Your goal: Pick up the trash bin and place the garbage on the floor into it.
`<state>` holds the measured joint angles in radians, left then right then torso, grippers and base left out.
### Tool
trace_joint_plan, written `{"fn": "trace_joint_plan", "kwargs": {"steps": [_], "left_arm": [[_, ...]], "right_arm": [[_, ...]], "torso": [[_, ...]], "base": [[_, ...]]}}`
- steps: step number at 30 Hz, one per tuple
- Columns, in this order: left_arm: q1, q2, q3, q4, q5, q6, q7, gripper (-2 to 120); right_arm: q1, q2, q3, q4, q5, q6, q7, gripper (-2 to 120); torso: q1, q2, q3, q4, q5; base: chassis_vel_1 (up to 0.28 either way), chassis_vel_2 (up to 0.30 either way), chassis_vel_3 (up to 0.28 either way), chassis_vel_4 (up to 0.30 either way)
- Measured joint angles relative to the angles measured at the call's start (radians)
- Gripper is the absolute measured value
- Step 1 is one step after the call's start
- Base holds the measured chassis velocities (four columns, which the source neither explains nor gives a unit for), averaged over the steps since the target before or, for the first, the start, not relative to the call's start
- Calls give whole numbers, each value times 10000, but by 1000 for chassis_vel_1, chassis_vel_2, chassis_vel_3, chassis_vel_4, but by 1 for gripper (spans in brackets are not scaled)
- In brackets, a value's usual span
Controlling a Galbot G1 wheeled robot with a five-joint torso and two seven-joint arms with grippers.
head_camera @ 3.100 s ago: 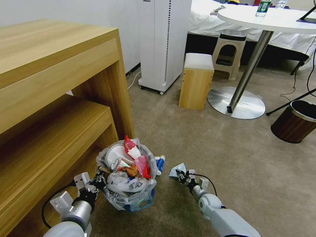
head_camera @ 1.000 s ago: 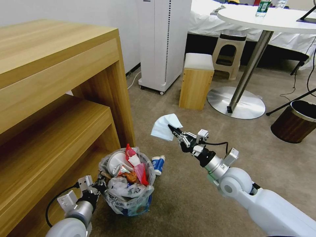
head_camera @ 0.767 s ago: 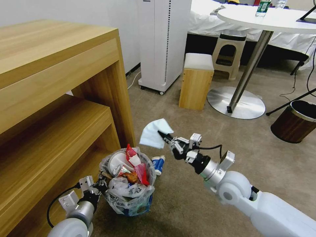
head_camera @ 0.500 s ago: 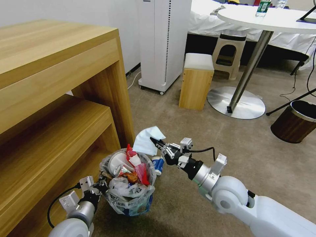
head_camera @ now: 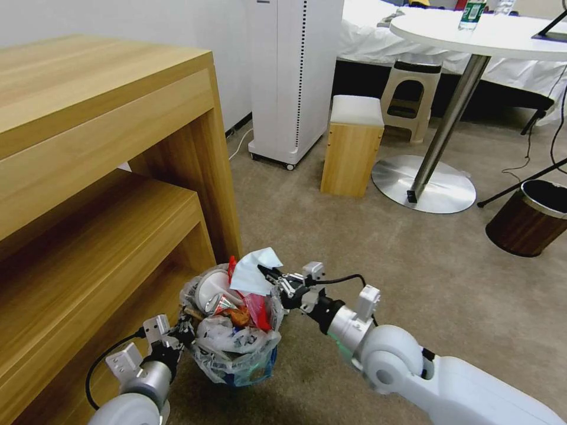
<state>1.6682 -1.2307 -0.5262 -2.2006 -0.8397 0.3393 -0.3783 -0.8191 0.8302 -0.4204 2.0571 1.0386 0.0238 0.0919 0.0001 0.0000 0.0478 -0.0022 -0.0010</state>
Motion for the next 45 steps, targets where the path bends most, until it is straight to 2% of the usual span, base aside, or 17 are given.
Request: {"fn": "trace_joint_plan", "kwargs": {"steps": [15, 31, 37, 39, 41, 43, 45], "left_arm": [[9, -6, -47, -188, -36, 9, 0, 1], [82, -29, -29, -272, -41, 10, 1, 1], [97, -53, -9, -253, -12, 6, 9, 1], [99, -53, -10, -258, -11, 4, 10, 1], [128, -44, -28, -267, -6, -6, 13, 1], [135, -44, -32, -267, -6, -10, 13, 1], [143, -55, -35, -262, 3, -17, 25, 1]], "right_arm": [[304, 537, -1162, -439, -23, -166, 684, 0], [-81, 662, -1255, -888, 18, -193, 1256, 0], [-107, 720, -1223, -663, 314, -726, 1893, 0], [-126, 727, -1229, -631, 371, -791, 1985, 3], [-187, 743, -1230, -525, 448, -980, 2206, 14], [-193, 743, -1228, -503, 462, -1013, 2222, 18], [-207, 739, -1179, -418, 513, -1079, 2230, 29]], "torso": [[0, 0, 0, 0, 0], [0, 0, 0, 0, 2], [0, 0, 0, 0, 2], [0, 0, 0, 0, 2], [0, 0, 0, 0, 2], [1, 0, 0, 0, 2], [0, 0, 0, 0, 2]], "base": [[0, 0, 0, 0], [0, 0, 0, 0], [0, 0, 0, 0], [0, 0, 0, 0], [0, 0, 0, 0], [0, 0, 0, 0], [0, 0, 0, 0]]}}
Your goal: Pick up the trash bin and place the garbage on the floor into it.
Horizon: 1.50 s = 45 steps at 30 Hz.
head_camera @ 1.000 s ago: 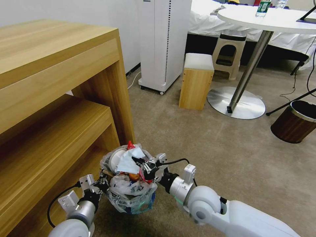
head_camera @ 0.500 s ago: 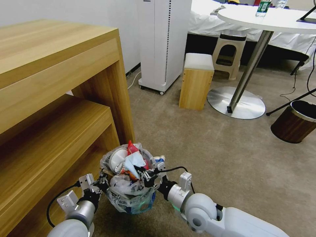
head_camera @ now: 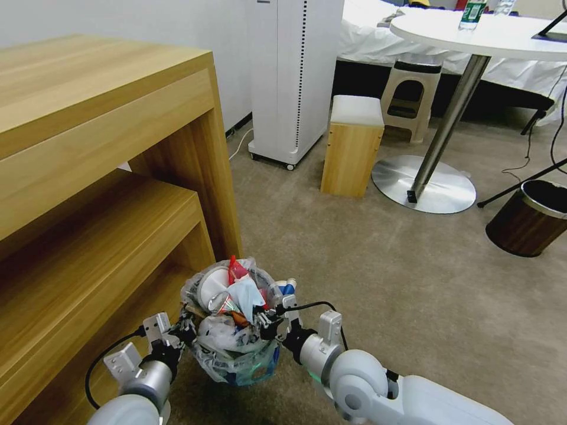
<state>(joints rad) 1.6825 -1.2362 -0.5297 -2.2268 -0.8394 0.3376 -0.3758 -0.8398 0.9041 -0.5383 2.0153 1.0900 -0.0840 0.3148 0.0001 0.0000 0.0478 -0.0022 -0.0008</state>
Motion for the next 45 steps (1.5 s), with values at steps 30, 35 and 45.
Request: {"fn": "trace_joint_plan", "kwargs": {"steps": [30, 35, 45], "left_arm": [[-405, 168, -221, 842, -228, -45, -19, 1], [-404, 161, -241, 894, -232, -69, -19, 1], [-179, -38, -426, 792, -154, -160, 17, 1]], "right_arm": [[-941, -525, 1355, 1042, -230, 156, -161, 100], [-1165, -547, 1919, 1238, -285, 265, -155, 100], [-1400, -573, 3180, 1269, -153, 862, -93, 100]], "torso": [[0, 0, 0, 0, 1], [0, -1, 0, 0, 0], [0, 0, 0, -1, 1]], "base": [[0, 0, 0, 0], [0, 0, 0, 0], [0, 0, 0, 0]]}}
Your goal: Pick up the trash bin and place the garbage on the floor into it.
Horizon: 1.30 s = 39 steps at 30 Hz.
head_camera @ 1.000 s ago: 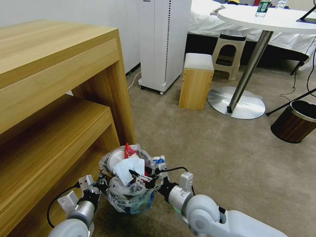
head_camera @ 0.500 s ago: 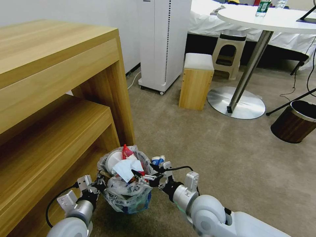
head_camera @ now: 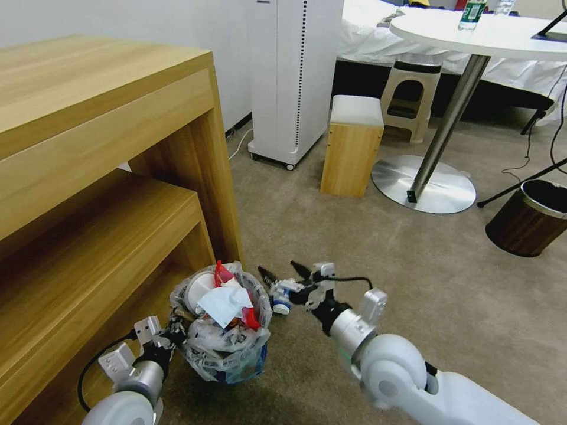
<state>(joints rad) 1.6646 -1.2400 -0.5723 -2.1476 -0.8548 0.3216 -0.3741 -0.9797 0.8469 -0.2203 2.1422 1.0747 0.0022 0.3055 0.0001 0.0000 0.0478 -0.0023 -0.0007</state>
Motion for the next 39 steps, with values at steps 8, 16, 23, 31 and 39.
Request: {"fn": "trace_joint_plan", "kwargs": {"steps": [8, 16, 23, 31, 39], "left_arm": [[202, -118, -135, -135, 80, -73, 61, 1], [221, -63, -115, -155, 73, -90, 80, 1], [265, 2, -106, -177, 50, -110, 85, 1], [300, -58, -119, -148, 65, -162, 108, 1], [271, -124, -91, -59, 110, -181, 109, 1]], "right_arm": [[-146, 21, 385, -323, 7, 209, 595, 100], [-433, 127, 1030, -1466, 13, 110, 908, 100], [-262, 428, 1282, -3195, 16, -404, 1056, 100], [172, 1116, 1223, -5264, -338, -1414, 546, 100], [356, 1380, 1481, -6671, -66, -980, -2490, 100]], "torso": [[0, 0, 0, 1, 1], [0, 0, 0, 0, 1], [0, 0, 0, 0, -2], [0, 0, 1, 1, -1], [1, 0, 1, 0, 0]], "base": [[0, 0, 0, 0], [0, 0, 0, 0], [0, 0, 0, 0], [0, 0, 0, 0], [0, 0, 0, 0]]}}
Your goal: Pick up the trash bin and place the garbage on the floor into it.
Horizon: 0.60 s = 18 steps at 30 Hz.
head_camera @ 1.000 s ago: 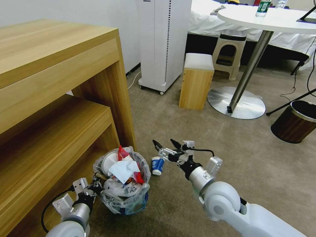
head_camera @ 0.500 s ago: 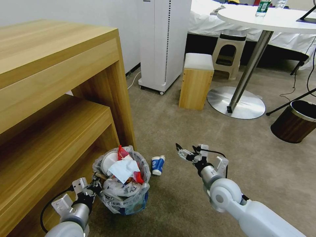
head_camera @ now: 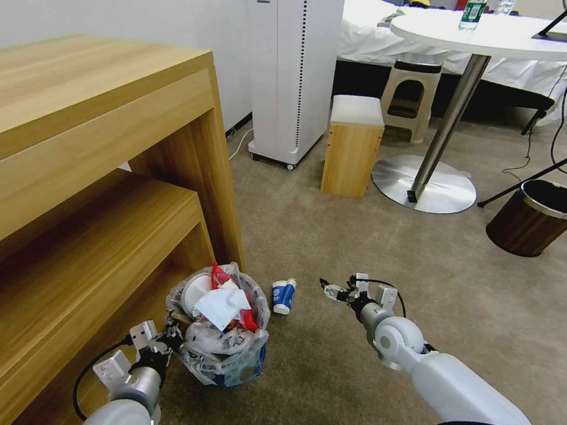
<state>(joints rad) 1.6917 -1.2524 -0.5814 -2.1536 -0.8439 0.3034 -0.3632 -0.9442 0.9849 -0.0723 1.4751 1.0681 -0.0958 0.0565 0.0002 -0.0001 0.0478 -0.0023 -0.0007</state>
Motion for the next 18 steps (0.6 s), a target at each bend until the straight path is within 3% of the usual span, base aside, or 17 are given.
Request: {"fn": "trace_joint_plan", "kwargs": {"steps": [6, 9, 18], "left_arm": [[-2, -5, -4, 74, 23, -9, 1, 1], [22, -64, 7, 75, 79, -14, 3, 1], [108, -189, 33, -40, 154, -16, 3, 1]], "right_arm": [[141, 257, 80, -697, 253, 198, -1078, 100], [474, 669, -14, -1680, 428, 543, -1983, 100], [964, 1528, -122, -3204, 410, 692, -2532, 100]], "torso": [[0, 0, 0, 0, -1], [0, 0, 0, 2, 0], [0, 0, 0, -1, -5]], "base": [[0, 0, 0, 0], [0, 0, 0, 0], [0, 0, 0, 0]]}}
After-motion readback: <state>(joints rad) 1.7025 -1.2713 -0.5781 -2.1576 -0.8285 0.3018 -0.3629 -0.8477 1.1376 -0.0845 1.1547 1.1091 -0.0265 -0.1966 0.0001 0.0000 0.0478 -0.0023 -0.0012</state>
